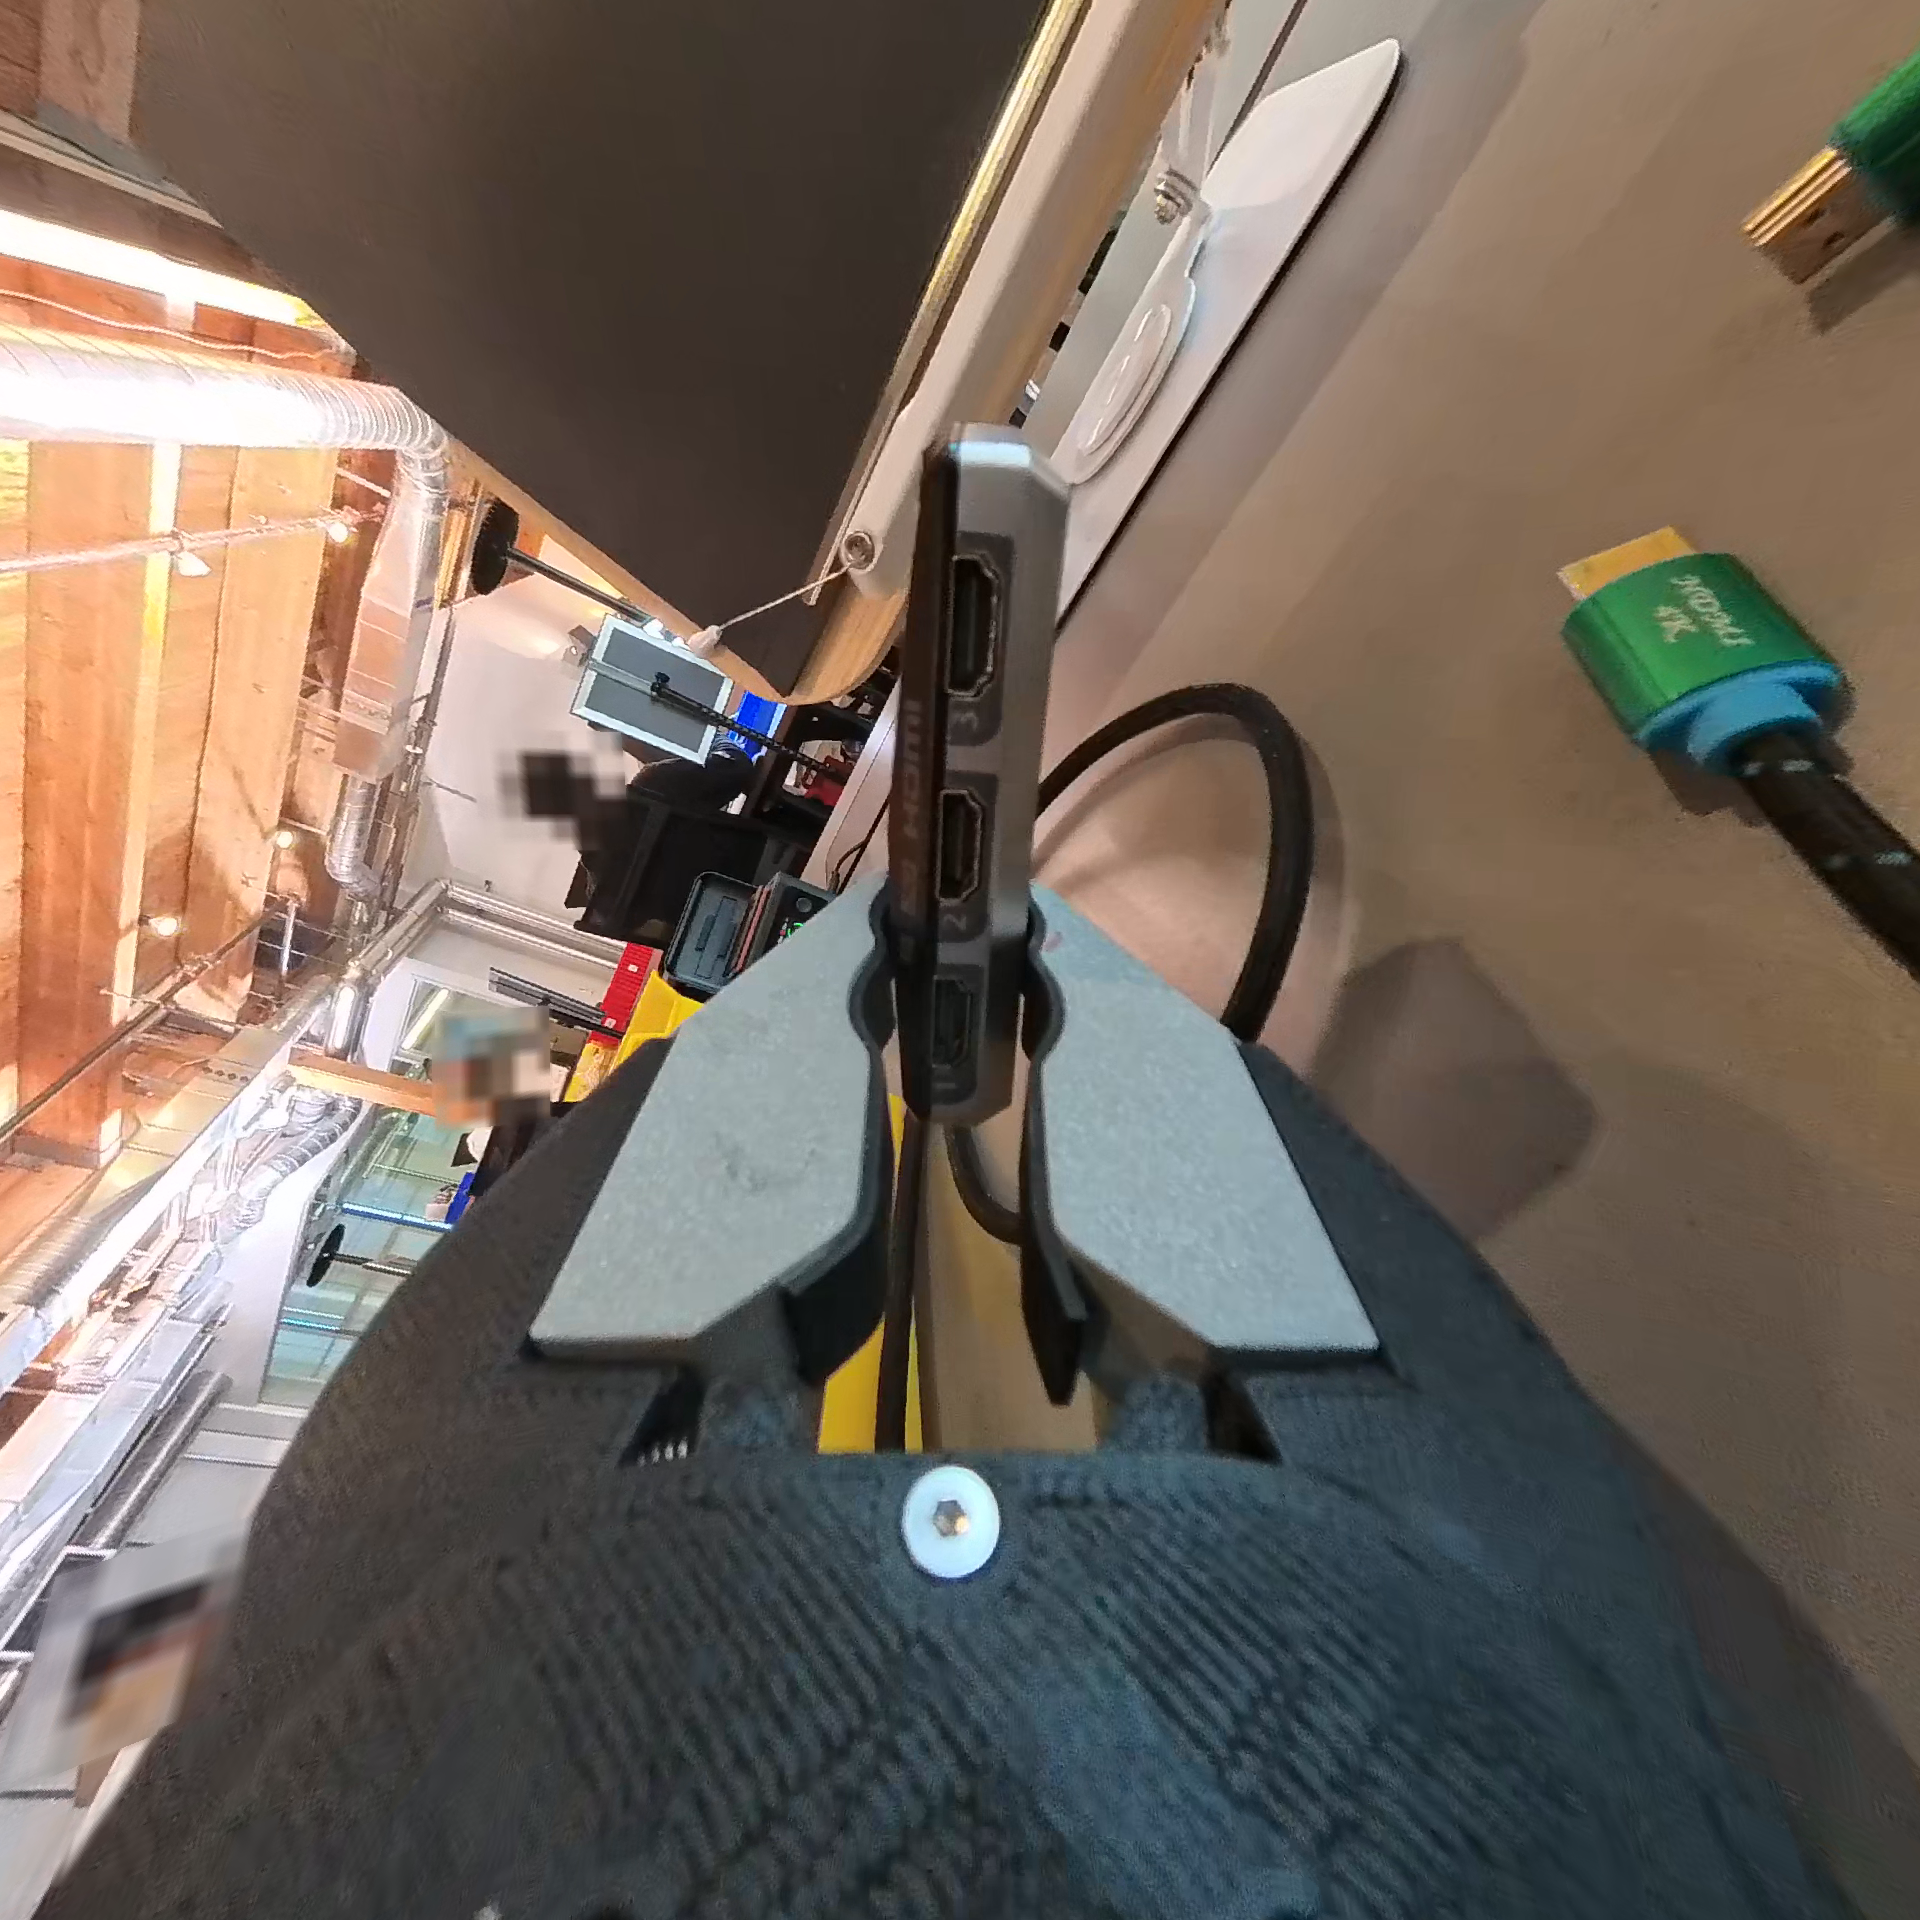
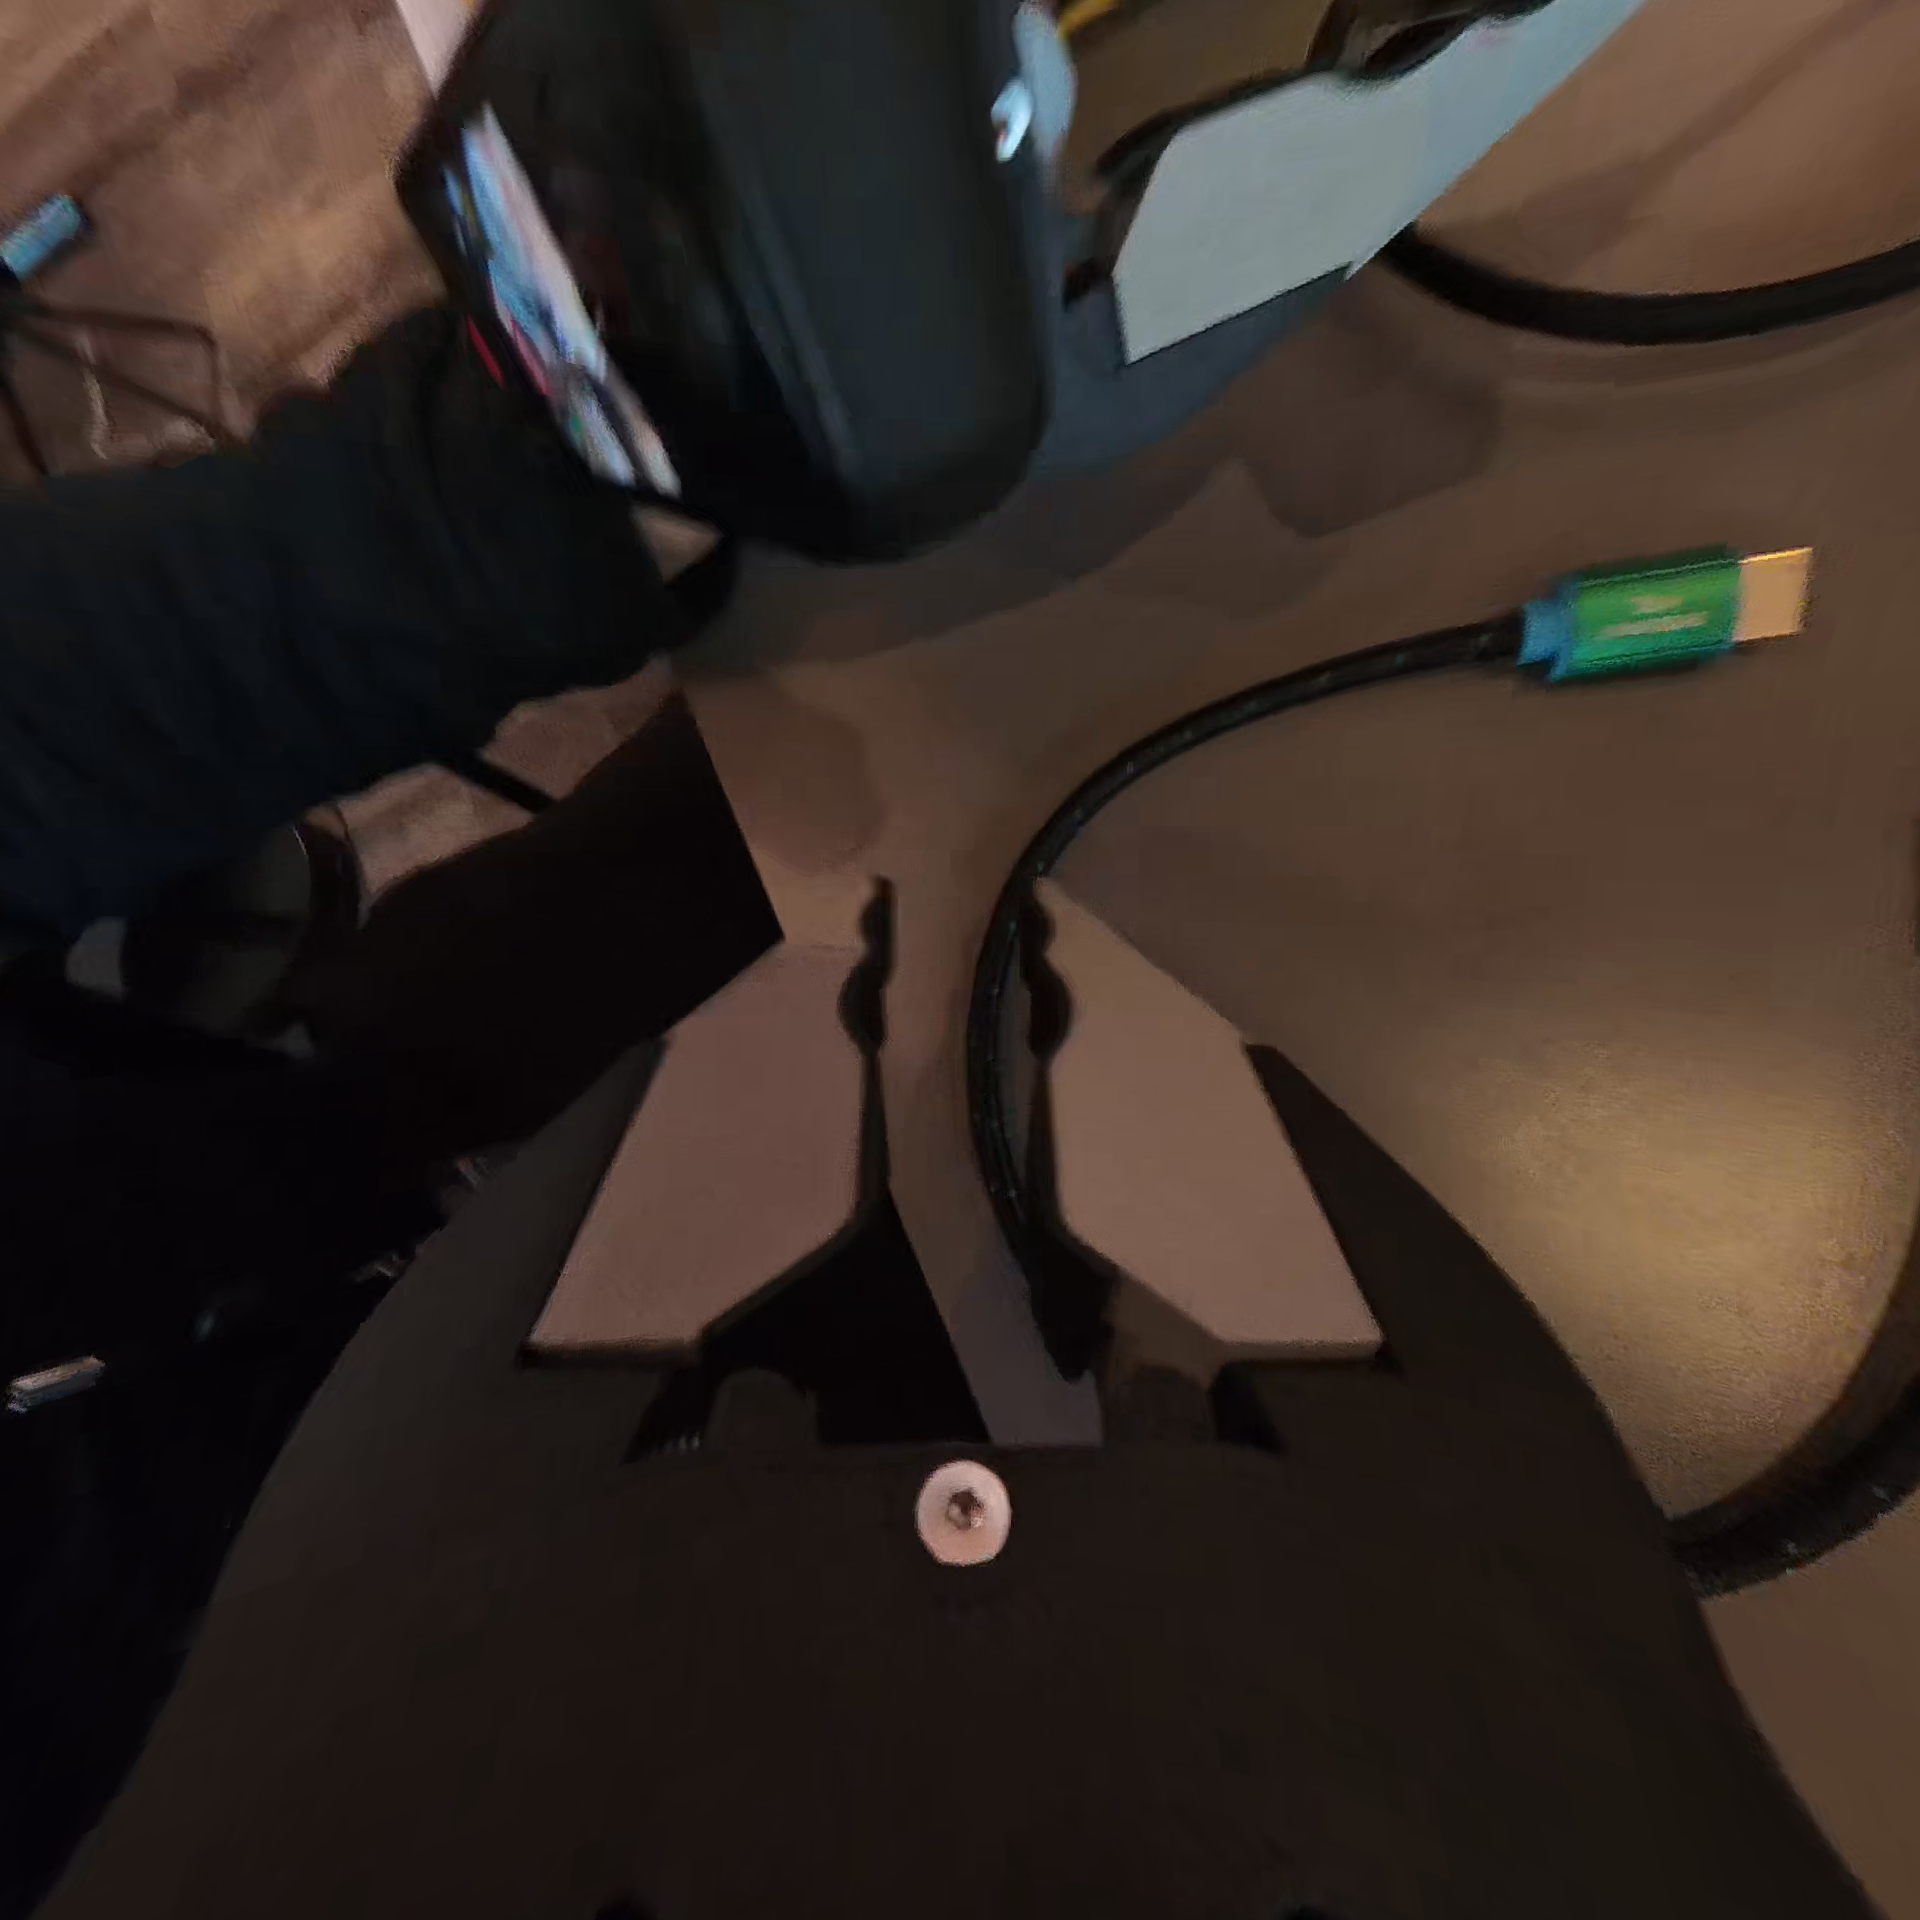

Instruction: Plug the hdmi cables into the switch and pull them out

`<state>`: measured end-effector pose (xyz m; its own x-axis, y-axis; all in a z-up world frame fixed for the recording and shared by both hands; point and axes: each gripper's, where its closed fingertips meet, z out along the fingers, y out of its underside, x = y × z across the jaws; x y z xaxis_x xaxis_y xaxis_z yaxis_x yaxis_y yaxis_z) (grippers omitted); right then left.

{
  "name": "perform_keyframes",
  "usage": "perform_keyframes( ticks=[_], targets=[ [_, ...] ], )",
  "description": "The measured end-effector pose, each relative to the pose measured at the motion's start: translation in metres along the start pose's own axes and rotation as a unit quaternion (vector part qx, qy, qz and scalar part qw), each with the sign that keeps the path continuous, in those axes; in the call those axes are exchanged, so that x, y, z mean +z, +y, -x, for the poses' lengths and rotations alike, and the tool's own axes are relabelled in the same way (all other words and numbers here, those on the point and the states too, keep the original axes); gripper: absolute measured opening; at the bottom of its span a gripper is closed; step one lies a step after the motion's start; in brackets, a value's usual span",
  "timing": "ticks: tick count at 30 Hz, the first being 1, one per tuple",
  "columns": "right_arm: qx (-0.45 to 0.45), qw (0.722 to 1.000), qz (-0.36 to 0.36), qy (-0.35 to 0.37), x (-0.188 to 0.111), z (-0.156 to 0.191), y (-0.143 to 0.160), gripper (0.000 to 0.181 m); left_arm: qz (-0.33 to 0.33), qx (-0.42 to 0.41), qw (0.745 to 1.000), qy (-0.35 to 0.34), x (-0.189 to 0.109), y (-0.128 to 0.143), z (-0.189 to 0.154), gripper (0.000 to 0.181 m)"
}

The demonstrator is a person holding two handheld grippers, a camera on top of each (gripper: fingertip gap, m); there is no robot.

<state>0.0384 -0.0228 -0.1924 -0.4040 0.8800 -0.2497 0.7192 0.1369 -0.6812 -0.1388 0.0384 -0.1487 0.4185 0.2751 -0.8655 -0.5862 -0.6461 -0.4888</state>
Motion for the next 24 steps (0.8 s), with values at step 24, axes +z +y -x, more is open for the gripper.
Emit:
perform_keyframes(
  ticks=[24],
  targets=[
    [0.007, 0.996, -0.007, 0.088, -0.016, -0.041, 0.027, 0.015, -0.010, 0.037, 0.999, 0.000, -0.006, -0.003, -0.007, 0.018]
  ],
)
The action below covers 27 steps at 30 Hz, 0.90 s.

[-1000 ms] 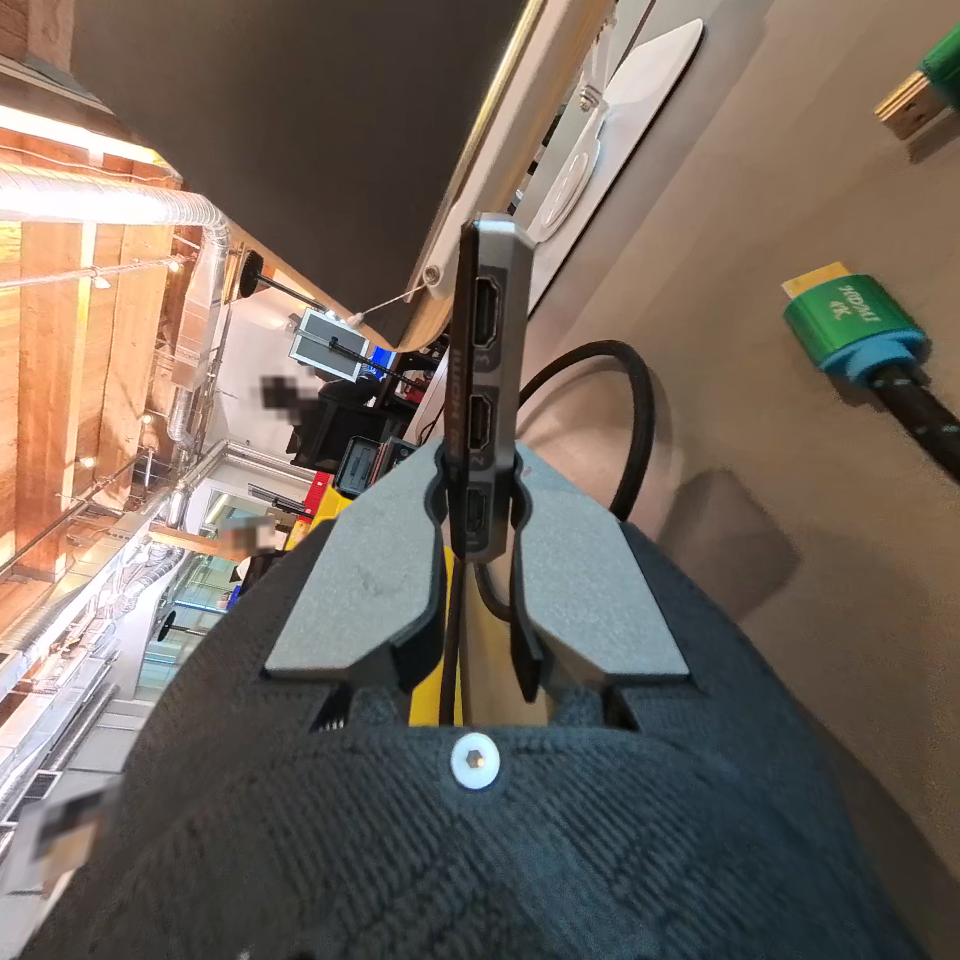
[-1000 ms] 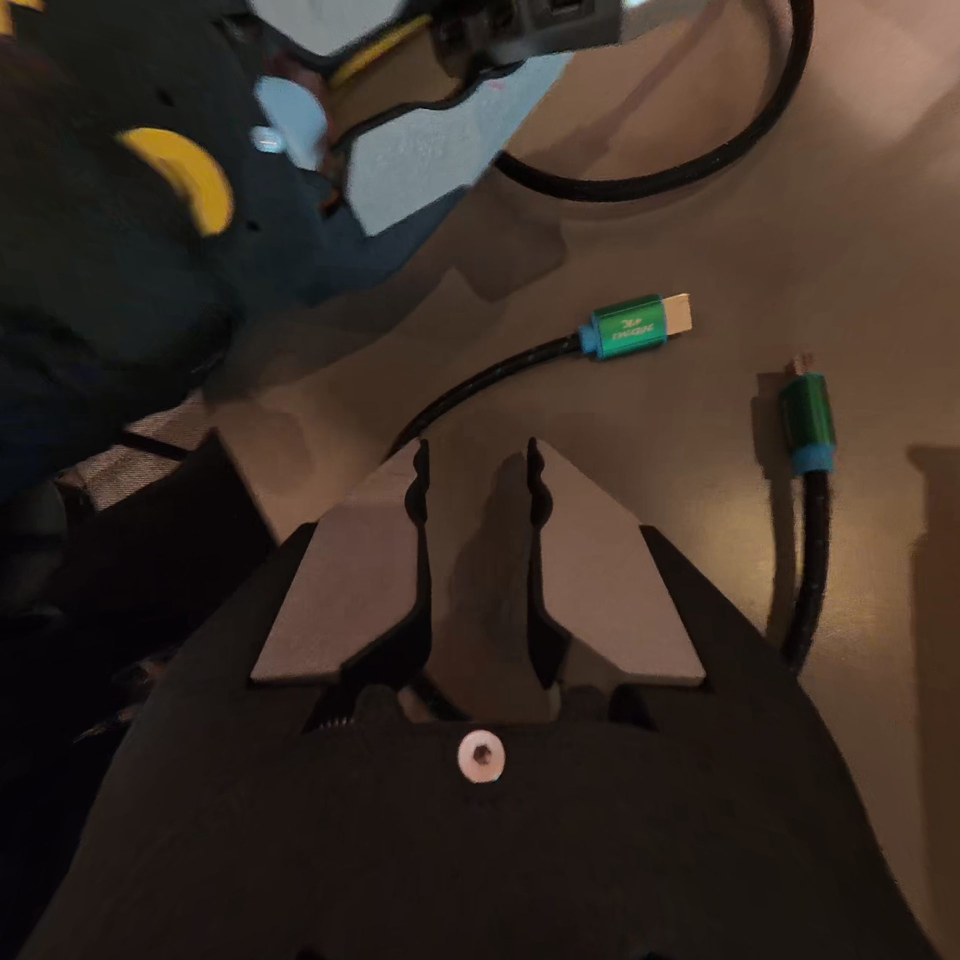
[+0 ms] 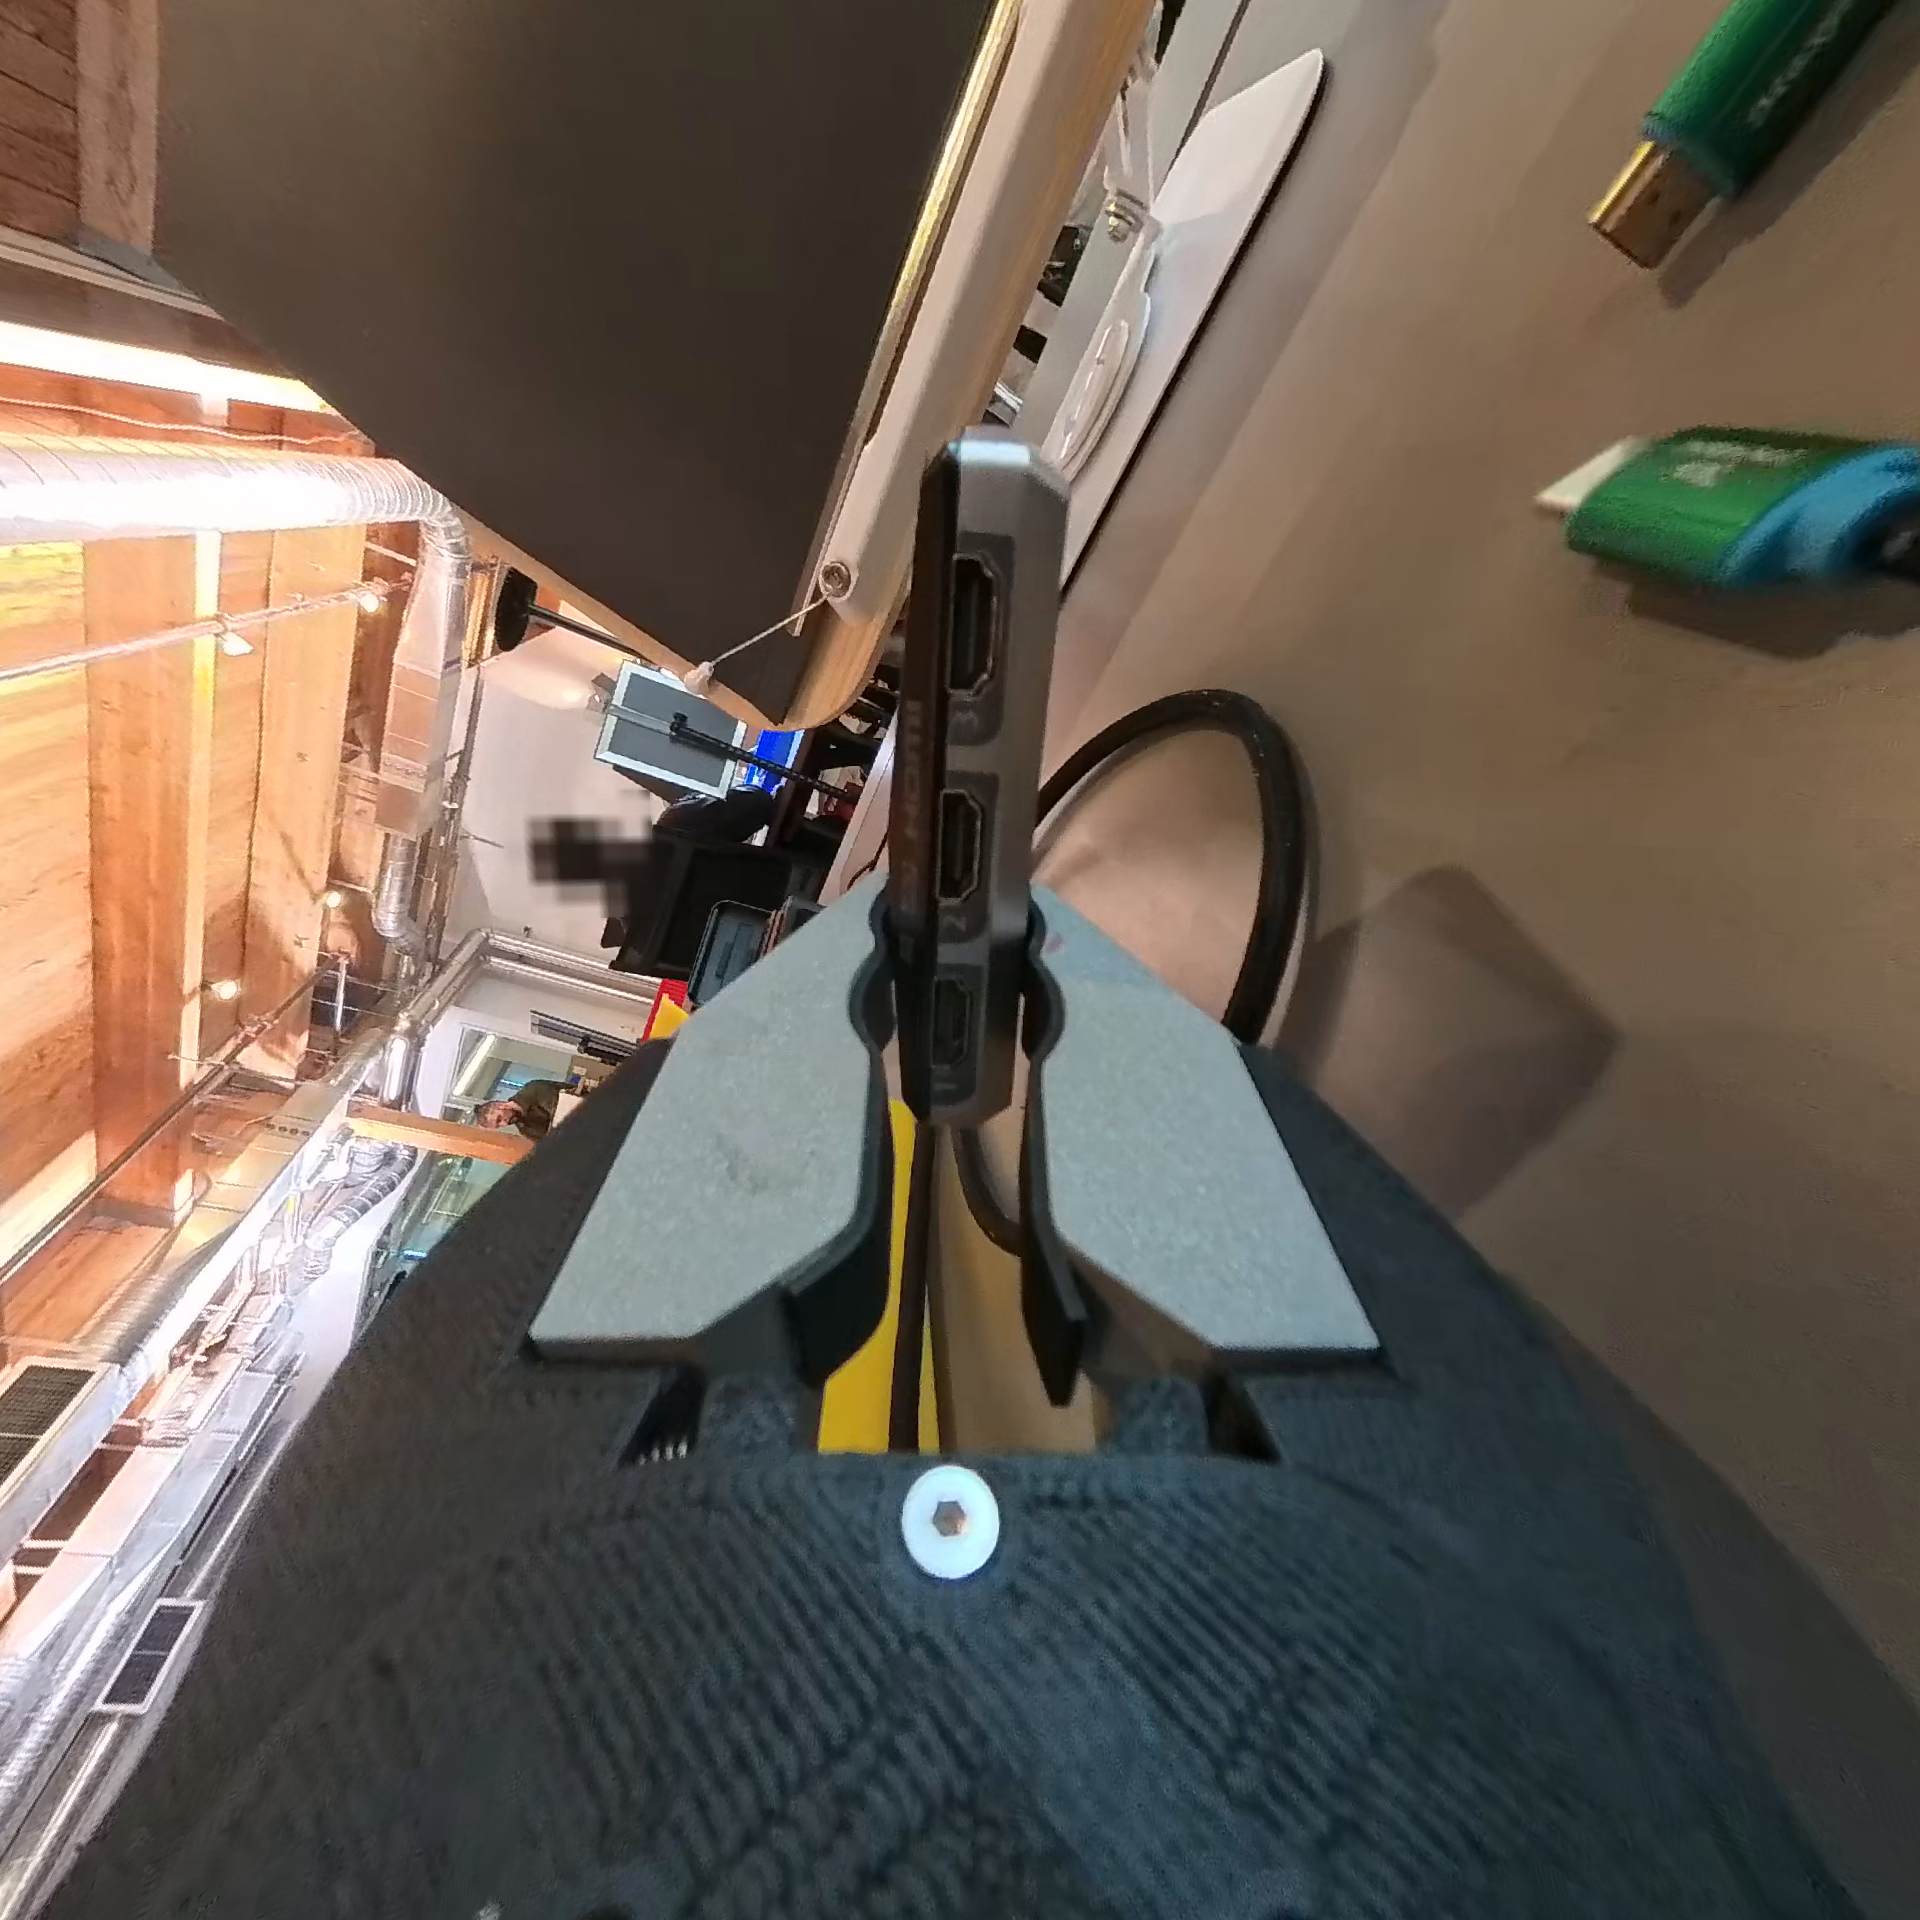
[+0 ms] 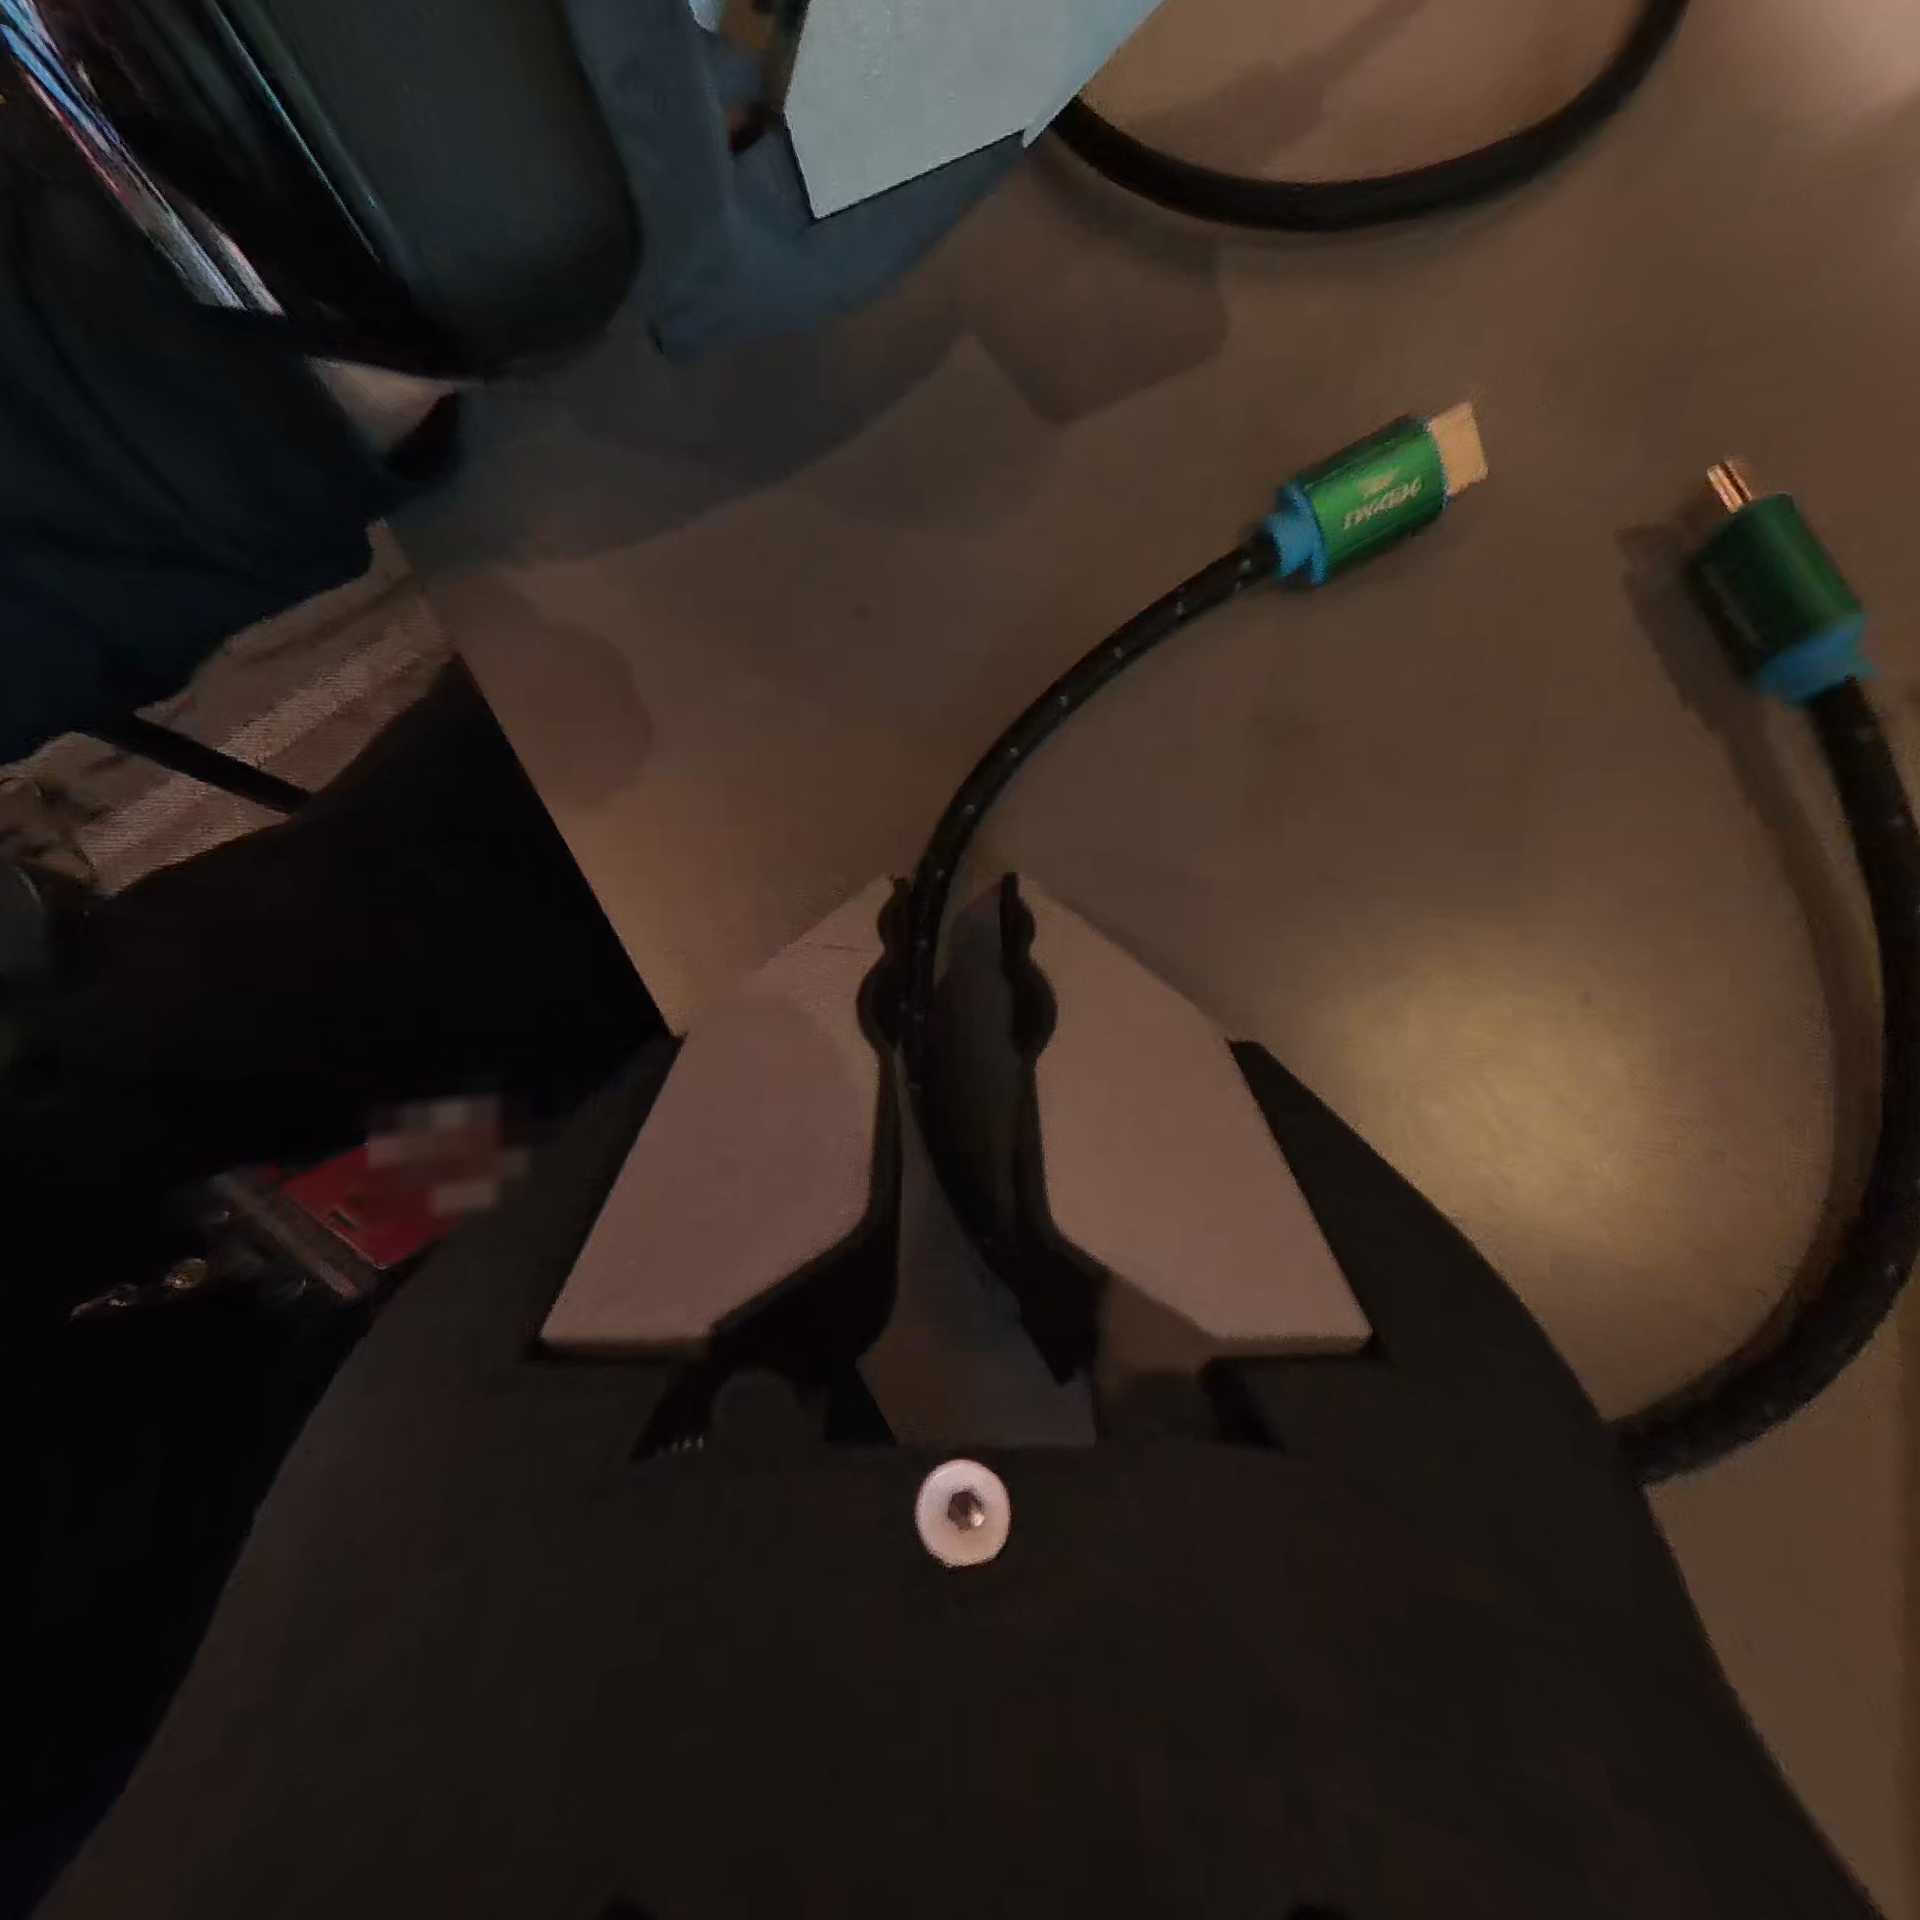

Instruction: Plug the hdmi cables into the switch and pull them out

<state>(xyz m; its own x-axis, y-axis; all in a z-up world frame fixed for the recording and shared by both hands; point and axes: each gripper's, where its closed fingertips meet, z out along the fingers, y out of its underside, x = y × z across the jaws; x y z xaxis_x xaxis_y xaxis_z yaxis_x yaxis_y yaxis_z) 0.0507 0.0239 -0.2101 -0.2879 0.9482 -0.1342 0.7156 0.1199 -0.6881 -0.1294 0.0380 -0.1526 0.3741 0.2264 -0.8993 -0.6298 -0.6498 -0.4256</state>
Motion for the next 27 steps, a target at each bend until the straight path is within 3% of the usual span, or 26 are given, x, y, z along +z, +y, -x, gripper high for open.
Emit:
perform_keyframes(
  ticks=[5, 8, 11, 16, 20, 25, 27],
  targets=[
    [-0.030, 0.996, 0.047, -0.069, -0.033, 0.005, 0.037, 0.004, -0.001, -0.012, 1.000, 0.002, 0.002, 0.000, 0.002, 0.018],
    [-0.043, 0.994, 0.099, -0.005, -0.067, -0.030, 0.062, 0.005, -0.002, -0.010, 1.000, -0.001, 0.002, -0.001, 0.002, 0.018],
    [-0.007, 0.997, 0.078, 0.016, -0.083, -0.040, 0.054, 0.022, -0.002, 0.007, 1.000, -0.007, 0.001, -0.003, 0.002, 0.018],
    [0.060, 0.998, 0.006, 0.029, -0.054, -0.043, 0.024, 0.036, -0.009, 0.090, 0.995, -0.032, -0.003, -0.013, -0.003, 0.018],
    [0.124, 0.992, -0.032, -0.004, -0.022, -0.041, 0.009, 0.036, -0.013, 0.134, 0.990, -0.044, -0.005, -0.018, -0.006, 0.017],
    [0.157, 0.985, -0.058, -0.031, -0.009, -0.041, 0.000, 0.007, -0.016, 0.130, 0.991, -0.036, -0.005, -0.019, -0.010, 0.018],
    [0.156, 0.986, -0.058, -0.023, -0.009, -0.042, -0.001, 0.007, -0.017, 0.124, 0.992, -0.032, -0.005, -0.019, -0.010, 0.018]
  ],
)
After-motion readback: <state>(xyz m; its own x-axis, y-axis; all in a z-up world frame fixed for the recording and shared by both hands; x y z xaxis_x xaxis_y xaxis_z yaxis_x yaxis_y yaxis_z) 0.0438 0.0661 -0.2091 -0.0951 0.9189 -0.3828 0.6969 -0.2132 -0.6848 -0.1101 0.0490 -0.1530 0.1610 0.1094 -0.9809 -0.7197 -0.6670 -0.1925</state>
